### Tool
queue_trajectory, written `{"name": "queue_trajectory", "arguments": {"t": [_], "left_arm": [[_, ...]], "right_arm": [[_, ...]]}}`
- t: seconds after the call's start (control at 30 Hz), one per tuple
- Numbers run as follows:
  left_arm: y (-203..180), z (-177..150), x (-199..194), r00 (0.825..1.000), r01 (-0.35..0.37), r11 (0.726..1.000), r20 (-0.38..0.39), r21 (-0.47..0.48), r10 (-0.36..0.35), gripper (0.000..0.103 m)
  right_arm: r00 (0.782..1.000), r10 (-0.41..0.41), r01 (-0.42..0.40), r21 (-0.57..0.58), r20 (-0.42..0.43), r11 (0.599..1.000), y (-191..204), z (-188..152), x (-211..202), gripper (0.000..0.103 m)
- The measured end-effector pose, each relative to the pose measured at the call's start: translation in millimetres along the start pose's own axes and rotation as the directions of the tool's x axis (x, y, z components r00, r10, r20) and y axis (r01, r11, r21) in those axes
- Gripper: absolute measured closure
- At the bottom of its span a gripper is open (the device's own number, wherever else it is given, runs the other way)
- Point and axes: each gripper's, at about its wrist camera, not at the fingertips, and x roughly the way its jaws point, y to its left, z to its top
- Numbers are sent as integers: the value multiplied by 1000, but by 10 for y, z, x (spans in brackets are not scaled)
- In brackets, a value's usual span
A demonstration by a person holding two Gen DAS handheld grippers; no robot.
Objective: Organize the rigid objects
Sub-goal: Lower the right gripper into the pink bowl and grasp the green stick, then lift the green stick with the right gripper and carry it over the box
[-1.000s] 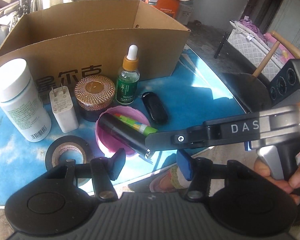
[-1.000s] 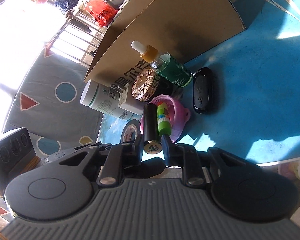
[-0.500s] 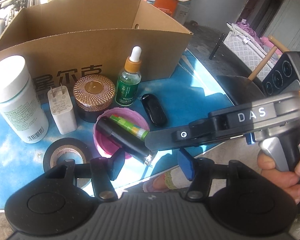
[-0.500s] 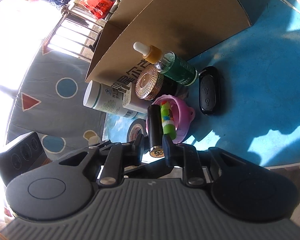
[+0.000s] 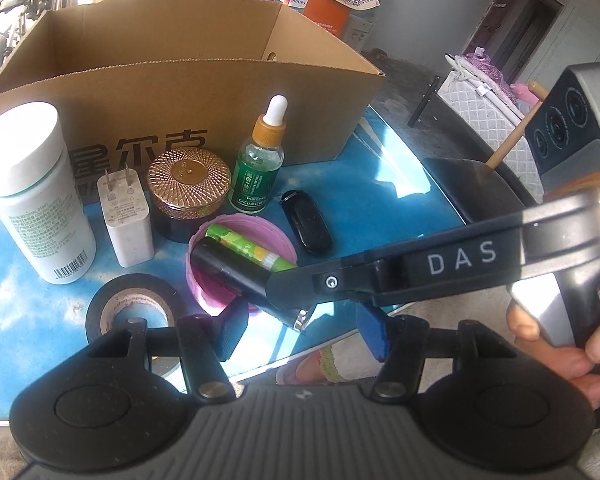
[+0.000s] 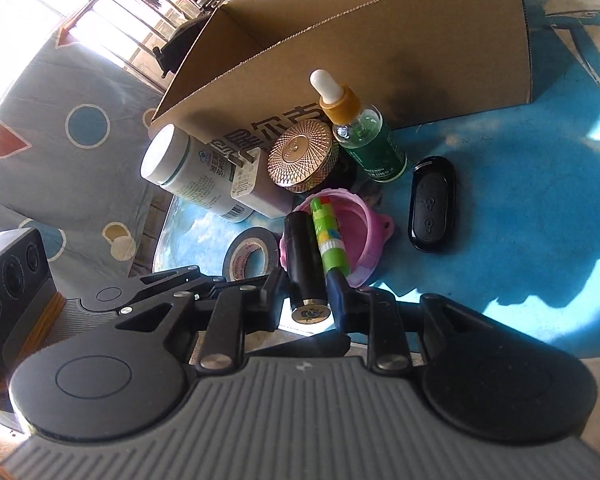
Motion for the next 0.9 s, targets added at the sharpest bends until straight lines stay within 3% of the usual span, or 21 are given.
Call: {"name": "queue_trajectory", "arguments": {"t": [0.23,0.5,0.9], "left_arm": [[26,-27,-32,1000,-1,1000,9,-11,1,43],[28,5,-17,1000,-17,1000,10,-13,17,43],[52,86,76,999,-42,999,-12,-19,42,48]], "right_arm": [[998,-18,18,-6,52,1000,16,34,-135,78],[995,-52,59,-89,83,994,76,151,-101,78],[997,-72,72,-99,13,992,-15,229,158,78]]}}
